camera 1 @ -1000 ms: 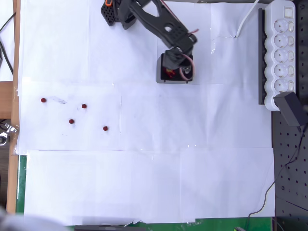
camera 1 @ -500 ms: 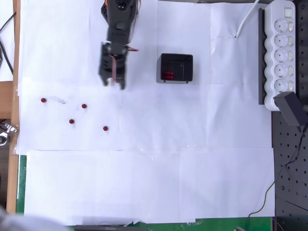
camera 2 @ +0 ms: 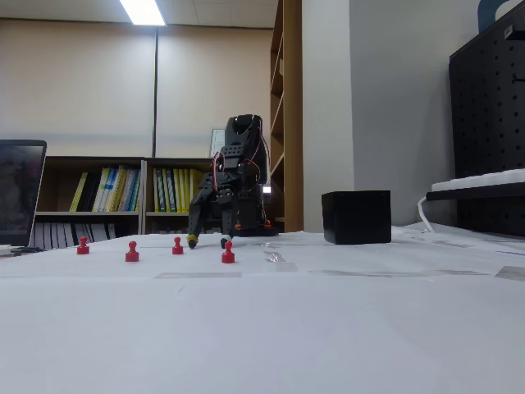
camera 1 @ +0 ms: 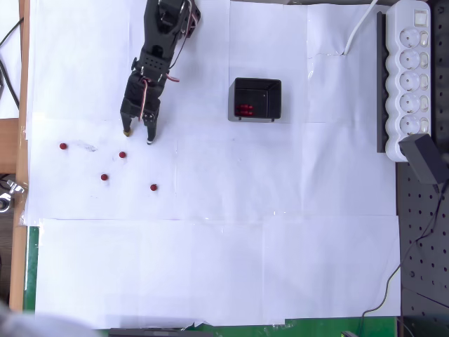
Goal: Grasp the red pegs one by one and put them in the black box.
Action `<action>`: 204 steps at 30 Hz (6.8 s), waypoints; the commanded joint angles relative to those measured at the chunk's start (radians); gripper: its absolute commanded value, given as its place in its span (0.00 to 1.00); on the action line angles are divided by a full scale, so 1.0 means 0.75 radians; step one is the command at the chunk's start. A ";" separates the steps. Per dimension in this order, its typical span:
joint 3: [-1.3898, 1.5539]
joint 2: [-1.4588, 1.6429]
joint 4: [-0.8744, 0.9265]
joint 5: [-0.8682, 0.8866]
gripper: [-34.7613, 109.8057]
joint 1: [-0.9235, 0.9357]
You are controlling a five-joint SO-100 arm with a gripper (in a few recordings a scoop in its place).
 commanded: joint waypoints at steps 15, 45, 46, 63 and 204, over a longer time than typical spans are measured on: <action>0.245 0.327 -0.282 0.055 0.39 0.061; 0.297 0.419 -0.288 0.076 0.24 0.088; 0.290 0.419 -0.288 0.076 0.24 0.088; 0.980 -0.231 1.925 -0.325 0.24 -0.235; 0.892 0.720 -0.072 -0.016 0.36 0.556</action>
